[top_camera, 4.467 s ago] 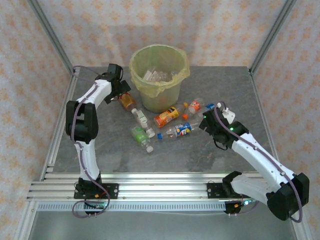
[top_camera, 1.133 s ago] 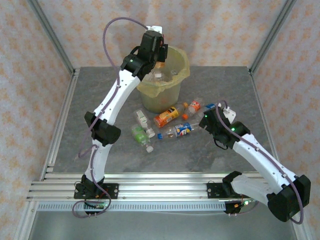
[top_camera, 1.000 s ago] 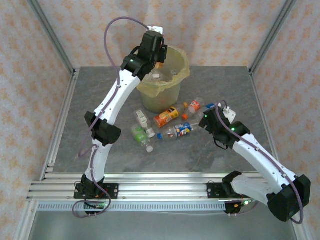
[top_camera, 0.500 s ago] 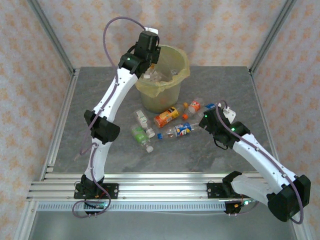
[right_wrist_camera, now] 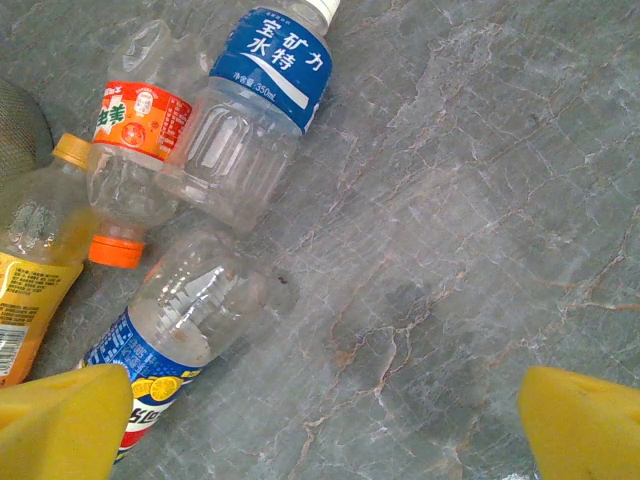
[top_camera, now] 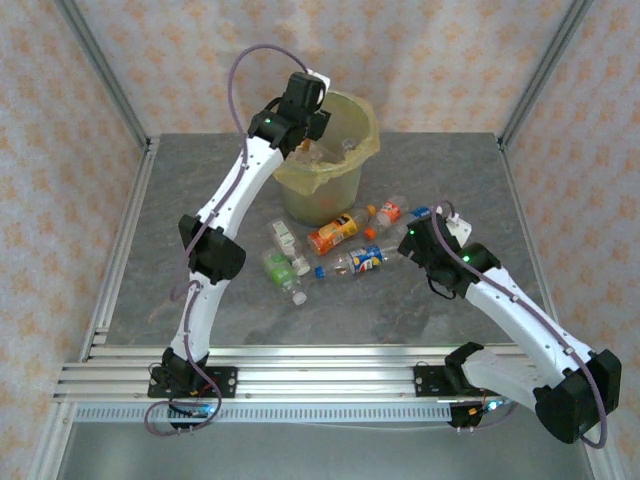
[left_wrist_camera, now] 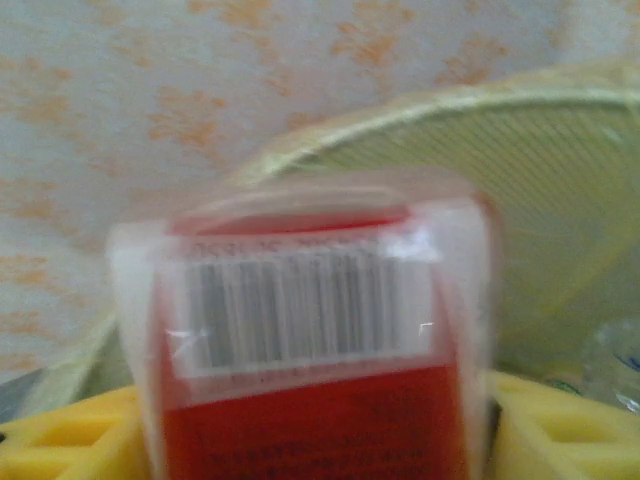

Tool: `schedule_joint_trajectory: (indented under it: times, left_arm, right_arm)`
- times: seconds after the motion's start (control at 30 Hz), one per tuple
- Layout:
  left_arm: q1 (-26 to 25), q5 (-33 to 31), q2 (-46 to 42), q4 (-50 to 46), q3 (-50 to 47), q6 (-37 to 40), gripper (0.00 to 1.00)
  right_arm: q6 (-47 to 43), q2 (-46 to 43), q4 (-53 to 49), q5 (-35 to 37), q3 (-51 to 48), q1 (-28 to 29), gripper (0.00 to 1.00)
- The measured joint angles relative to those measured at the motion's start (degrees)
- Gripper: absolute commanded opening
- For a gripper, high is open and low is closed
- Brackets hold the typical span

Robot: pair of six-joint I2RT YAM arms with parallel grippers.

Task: Put the plastic bottles in the bin

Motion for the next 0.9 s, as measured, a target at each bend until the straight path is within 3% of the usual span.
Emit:
schedule_joint_trajectory:
  times: [0.1,0.6,0.8,0.9]
  left_arm:
    - [0.0,3.3,0.8,-0.4,0.0,1.4,0.93]
    - [0.0,11.8,-1.2,-0.9,0.1,1.8,0.94]
    - [-0.4,11.8,-9.9,-1.5,-1.5,-2.7,0.94]
    - [-0.8,10.3,-19.8,0.3,-9.5,-6.4,0.96]
  right_arm:
    - [0.0,0.0,0.0,0.0,0.0,0.0,0.99]
    - [0.0,0.0,0.0,0.0,0.0,0.0,0.99]
    - [0.0,0.0,0.0,0.0,0.0,0.0,0.99]
    - [0.0,0.0,0.0,0.0,0.0,0.0,0.99]
